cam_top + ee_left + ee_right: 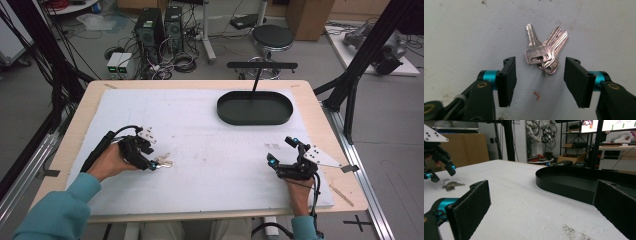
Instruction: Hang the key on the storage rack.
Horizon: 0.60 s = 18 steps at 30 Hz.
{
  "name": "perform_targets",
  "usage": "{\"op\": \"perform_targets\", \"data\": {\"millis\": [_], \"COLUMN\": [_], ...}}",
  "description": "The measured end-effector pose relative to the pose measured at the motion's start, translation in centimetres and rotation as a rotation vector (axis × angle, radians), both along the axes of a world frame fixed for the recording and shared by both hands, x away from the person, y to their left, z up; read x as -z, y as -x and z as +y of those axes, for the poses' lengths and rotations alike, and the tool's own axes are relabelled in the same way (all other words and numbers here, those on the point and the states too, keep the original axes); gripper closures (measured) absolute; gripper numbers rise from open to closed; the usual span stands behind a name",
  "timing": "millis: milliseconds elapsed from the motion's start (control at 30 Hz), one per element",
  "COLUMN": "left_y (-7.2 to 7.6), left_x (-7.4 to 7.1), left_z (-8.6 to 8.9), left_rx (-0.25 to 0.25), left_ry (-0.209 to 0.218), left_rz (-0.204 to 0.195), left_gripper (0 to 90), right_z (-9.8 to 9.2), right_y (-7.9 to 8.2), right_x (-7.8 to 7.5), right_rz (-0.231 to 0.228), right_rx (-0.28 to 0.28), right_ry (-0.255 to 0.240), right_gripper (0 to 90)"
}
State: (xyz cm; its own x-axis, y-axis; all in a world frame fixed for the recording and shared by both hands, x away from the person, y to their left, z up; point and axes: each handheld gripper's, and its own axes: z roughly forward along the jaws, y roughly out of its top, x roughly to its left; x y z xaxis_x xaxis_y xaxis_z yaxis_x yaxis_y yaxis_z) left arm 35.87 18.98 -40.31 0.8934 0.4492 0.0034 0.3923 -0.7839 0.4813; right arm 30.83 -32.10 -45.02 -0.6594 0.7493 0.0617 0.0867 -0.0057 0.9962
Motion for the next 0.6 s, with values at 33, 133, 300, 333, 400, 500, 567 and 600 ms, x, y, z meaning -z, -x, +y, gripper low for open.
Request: {"op": "perform_targets", "data": {"millis": [33, 133, 300, 333, 400, 500, 567, 600], "left_y": [0.00, 0.01, 0.00, -0.06, -0.02, 0.00, -0.07, -0.11], "left_x": [0.02, 0.08, 0.12, 0.13, 0.22, 0.33, 0.33, 0.31], "left_z": [-0.01, -0.05, -0.10, -0.10, -0.20, -0.38, -0.47, -0.50], "left_rx": [0.002, 0.011, 0.014, 0.019, 0.011, 0.001, 0.003, 0.006], "left_ry": [-0.001, -0.018, -0.036, -0.037, -0.032, -0.025, -0.034, -0.038], "left_rz": [0.004, 0.011, 0.014, 0.018, 0.020, 0.027, 0.031, 0.035], "left_gripper": [47.4, 52.4, 59.4, 62.1, 64.9, 67.6, 70.7, 72.5], "right_z": [0.00, -0.01, 0.00, -0.01, 0.00, -0.01, -0.02, -0.02], "right_y": [0.00, 0.00, 0.00, 0.00, -0.01, -0.01, 0.00, -0.01], "right_x": [0.00, 0.00, 0.00, 0.00, 0.01, 0.00, 0.00, 0.00], "right_rz": [0.000, 0.000, 0.000, 0.001, 0.000, 0.001, 0.003, 0.001], "right_rx": [0.000, 0.000, 0.000, 0.000, 0.000, 0.000, -0.001, 0.000], "right_ry": [0.000, 0.000, -0.001, 0.000, -0.001, 0.000, -0.001, 0.000], "right_gripper": [0.6, 0.6, 0.6, 0.6, 0.6, 0.6, 0.6, 0.6]}}
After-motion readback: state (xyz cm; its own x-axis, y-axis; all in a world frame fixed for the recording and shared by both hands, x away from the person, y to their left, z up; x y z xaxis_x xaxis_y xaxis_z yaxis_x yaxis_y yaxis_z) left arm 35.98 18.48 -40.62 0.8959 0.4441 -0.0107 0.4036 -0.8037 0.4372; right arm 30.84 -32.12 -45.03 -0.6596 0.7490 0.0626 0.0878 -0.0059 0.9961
